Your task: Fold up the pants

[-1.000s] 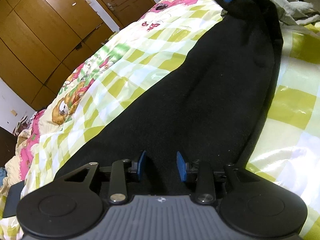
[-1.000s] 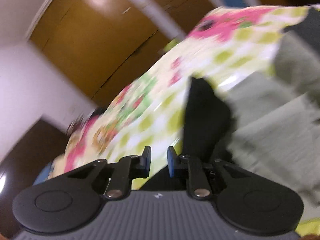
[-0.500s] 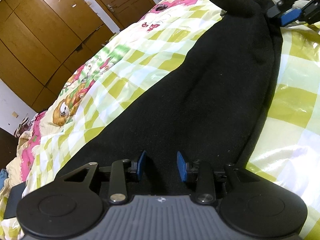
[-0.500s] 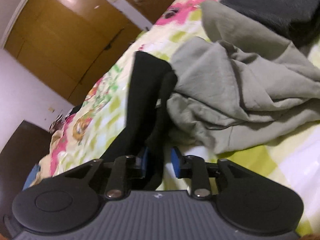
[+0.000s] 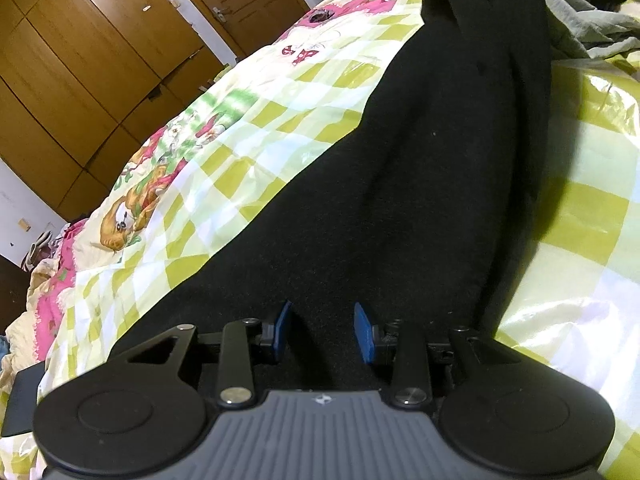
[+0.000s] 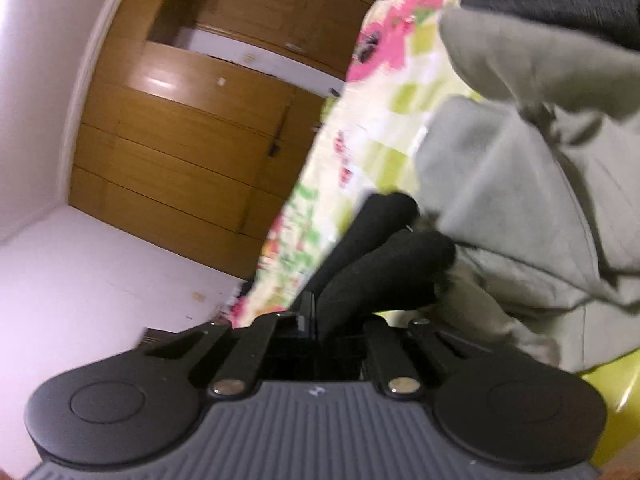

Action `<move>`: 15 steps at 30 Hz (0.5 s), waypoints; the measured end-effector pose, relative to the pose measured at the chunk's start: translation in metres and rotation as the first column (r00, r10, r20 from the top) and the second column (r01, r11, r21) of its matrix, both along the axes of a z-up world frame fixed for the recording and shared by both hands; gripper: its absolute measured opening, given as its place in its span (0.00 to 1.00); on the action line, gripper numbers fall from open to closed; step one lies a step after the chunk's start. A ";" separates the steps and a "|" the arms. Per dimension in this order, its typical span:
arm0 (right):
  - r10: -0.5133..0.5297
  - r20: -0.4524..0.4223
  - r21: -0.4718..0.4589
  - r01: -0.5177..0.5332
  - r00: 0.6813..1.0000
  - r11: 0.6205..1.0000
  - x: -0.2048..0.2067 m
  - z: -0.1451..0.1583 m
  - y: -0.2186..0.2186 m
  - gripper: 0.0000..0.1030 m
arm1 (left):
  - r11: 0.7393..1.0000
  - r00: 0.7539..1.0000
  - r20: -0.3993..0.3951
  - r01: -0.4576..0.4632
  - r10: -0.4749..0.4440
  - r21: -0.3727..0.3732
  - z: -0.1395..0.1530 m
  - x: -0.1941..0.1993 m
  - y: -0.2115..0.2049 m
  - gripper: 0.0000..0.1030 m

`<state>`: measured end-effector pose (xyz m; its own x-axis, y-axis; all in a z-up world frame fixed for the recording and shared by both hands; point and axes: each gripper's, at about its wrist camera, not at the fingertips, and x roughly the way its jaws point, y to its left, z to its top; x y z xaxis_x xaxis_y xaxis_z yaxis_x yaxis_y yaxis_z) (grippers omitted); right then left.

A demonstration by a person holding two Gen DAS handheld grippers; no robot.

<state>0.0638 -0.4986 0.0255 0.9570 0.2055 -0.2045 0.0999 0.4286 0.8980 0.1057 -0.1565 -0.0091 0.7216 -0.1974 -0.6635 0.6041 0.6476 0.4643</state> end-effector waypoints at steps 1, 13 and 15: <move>-0.004 0.001 -0.004 0.004 1.000 1.000 -0.004 0.002 0.001 0.05 | 1.000 1.000 -0.001 0.002 -0.002 -0.002 0.000 -0.001 -0.001 0.47; -0.251 -0.220 -0.363 0.160 0.942 0.918 -0.064 0.016 0.015 0.10 | 0.995 0.994 0.057 0.086 -0.088 0.045 -0.012 -0.014 -0.005 0.47; -0.257 -0.186 -0.454 0.149 0.948 0.879 -0.069 0.035 0.031 0.11 | 0.996 0.996 0.052 0.077 -0.078 0.033 -0.011 -0.014 -0.005 0.47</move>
<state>-0.0053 -0.4676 0.0602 0.8810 -0.1476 -0.4494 0.4099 0.7125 0.5695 0.0919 -0.1618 -0.0200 0.7396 -0.2339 -0.6311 0.6257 0.5845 0.5166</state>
